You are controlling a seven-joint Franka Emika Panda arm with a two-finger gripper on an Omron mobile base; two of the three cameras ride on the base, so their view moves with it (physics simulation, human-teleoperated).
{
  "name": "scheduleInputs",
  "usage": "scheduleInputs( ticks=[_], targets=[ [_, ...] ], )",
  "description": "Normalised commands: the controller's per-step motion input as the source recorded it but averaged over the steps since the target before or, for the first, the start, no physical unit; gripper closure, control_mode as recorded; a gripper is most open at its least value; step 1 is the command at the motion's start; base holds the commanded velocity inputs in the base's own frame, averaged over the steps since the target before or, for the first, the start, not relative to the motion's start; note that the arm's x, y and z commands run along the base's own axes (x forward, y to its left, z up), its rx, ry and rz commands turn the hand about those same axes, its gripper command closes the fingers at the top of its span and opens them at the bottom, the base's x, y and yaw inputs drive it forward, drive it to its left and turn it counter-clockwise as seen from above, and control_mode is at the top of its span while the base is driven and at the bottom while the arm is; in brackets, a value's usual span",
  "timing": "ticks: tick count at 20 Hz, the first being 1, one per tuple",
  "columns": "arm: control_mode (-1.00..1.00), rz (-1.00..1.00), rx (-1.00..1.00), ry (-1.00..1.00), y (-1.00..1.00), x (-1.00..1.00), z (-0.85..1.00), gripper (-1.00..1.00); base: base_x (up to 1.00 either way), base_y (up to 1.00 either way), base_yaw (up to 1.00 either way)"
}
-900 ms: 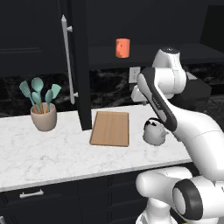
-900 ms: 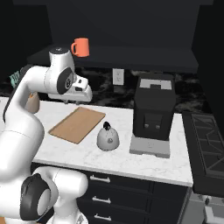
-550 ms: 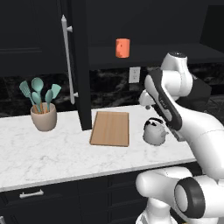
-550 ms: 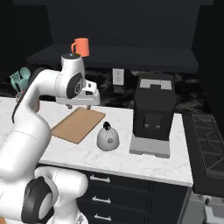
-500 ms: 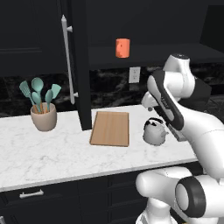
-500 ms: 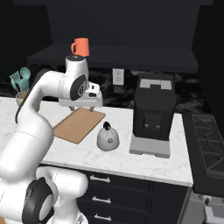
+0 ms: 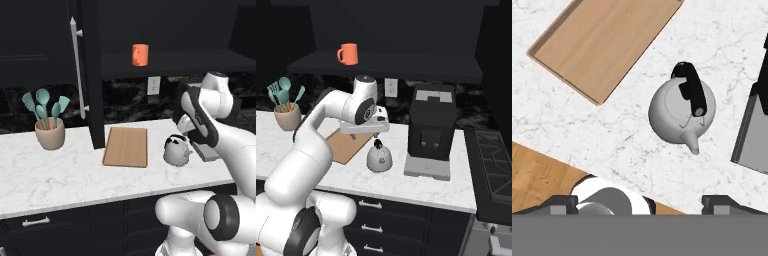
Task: Pick the kettle from the counter and place it on the tray. Then pick the mug from the cabinet and place it on the tray. Then close the cabinet doors.
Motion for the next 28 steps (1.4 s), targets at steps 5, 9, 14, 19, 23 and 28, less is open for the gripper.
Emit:
scheduleInputs(
  ticks=[5, 9, 14, 19, 23, 28],
  targets=[
    [-1.00, 0.00, 0.00, 0.02, -0.01, 0.22, -0.24, -1.00, 0.00, 0.00, 0.00],
    [-1.00, 0.00, 0.00, 0.00, -0.20, 0.38, -0.31, -1.00, 0.00, 0.00, 0.00],
    [-1.00, 0.00, 0.00, 0.01, -0.22, 0.36, -0.26, -1.00, 0.00, 0.00, 0.00],
    [-1.00, 0.00, 0.00, 0.01, -0.14, 0.33, -0.33, -1.00, 0.00, 0.00, 0.00],
    [-1.00, 0.00, 0.00, 0.01, -0.03, 0.32, -0.31, -1.00, 0.00, 0.00, 0.00],
    [-1.00, 0.00, 0.01, 0.00, -0.04, 0.30, -0.26, -1.00, 0.00, 0.00, 0.00]
  ],
)
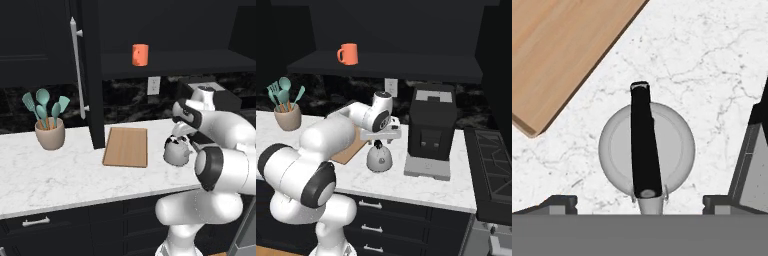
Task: Pick the kettle from the counter and place it on the tray. Then pick the mug from the cabinet and place it on the tray. Then close the cabinet doors.
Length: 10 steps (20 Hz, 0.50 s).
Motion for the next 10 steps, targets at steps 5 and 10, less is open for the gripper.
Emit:
scheduleInputs(
  ticks=[5, 10],
  targets=[
    [-1.00, 0.00, 0.01, 0.00, -0.04, 0.26, -0.27, -1.00, 0.00, 0.00, 0.00],
    [-1.00, 0.00, 0.01, 0.00, -0.01, 0.24, -0.22, -1.00, 0.00, 0.00, 0.00]
  ],
)
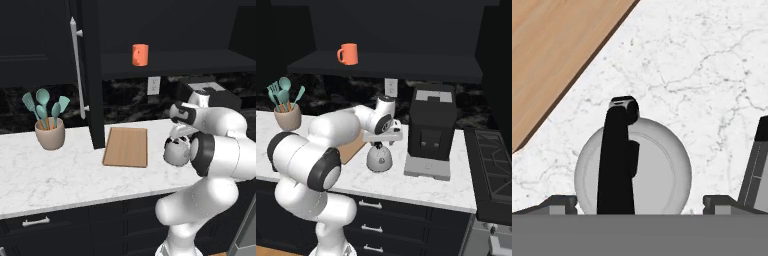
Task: Pick the kettle from the counter and place it on the tray. Then pick the mug from the cabinet and place it on the tray. Then close the cabinet doors.
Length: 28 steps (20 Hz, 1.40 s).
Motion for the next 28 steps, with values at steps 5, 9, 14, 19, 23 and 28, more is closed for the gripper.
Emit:
scheduleInputs(
  ticks=[5, 9, 14, 19, 23, 28],
  targets=[
    [-1.00, 0.00, 0.00, 0.00, 0.00, 0.21, -0.18, 1.00, 0.00, 0.00, 0.00],
    [-1.00, 0.00, 0.00, 0.01, 0.00, 0.08, -0.04, 1.00, 0.00, 0.00, 0.00],
    [-1.00, 0.00, 0.00, 0.00, 0.00, 0.01, 0.00, 1.00, 0.00, 0.00, 0.00],
    [-1.00, 0.07, 0.07, -0.05, 0.01, 0.00, 0.17, 1.00, 0.00, 0.00, 0.00],
    [-1.00, 0.07, 0.03, -0.06, 0.12, 0.00, 0.36, 1.00, 0.00, 0.00, 0.00],
    [-1.00, 0.02, 0.00, -0.01, 0.31, 0.00, 0.38, 1.00, 0.00, 0.00, 0.00]
  ],
)
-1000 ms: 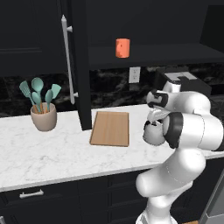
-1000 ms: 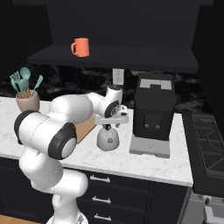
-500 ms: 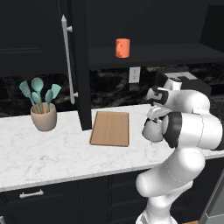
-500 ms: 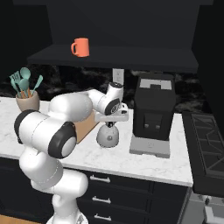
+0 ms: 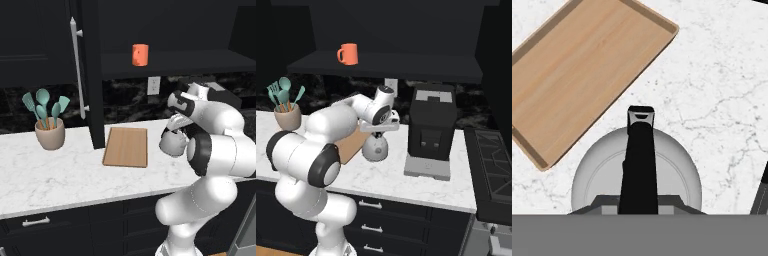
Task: Pick the kettle from the counter and place it on the tray. Then pick the mug from the cabinet and place it on the tray. Then close the cabinet doors.
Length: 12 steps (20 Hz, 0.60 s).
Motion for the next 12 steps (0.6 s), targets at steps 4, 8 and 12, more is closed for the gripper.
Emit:
scheduleInputs(
  ticks=[4, 8, 12],
  targets=[
    [-1.00, 0.00, 0.00, 0.00, 0.04, 0.00, 0.00, 1.00, 0.00, 0.00, 0.00],
    [-1.00, 0.00, 0.00, 0.00, 0.11, 0.07, 0.00, 1.00, 0.00, 0.00, 0.00],
    [-1.00, 0.00, 0.00, 0.00, 0.46, 0.19, 0.00, 1.00, 0.00, 0.00, 0.00]
  ],
)
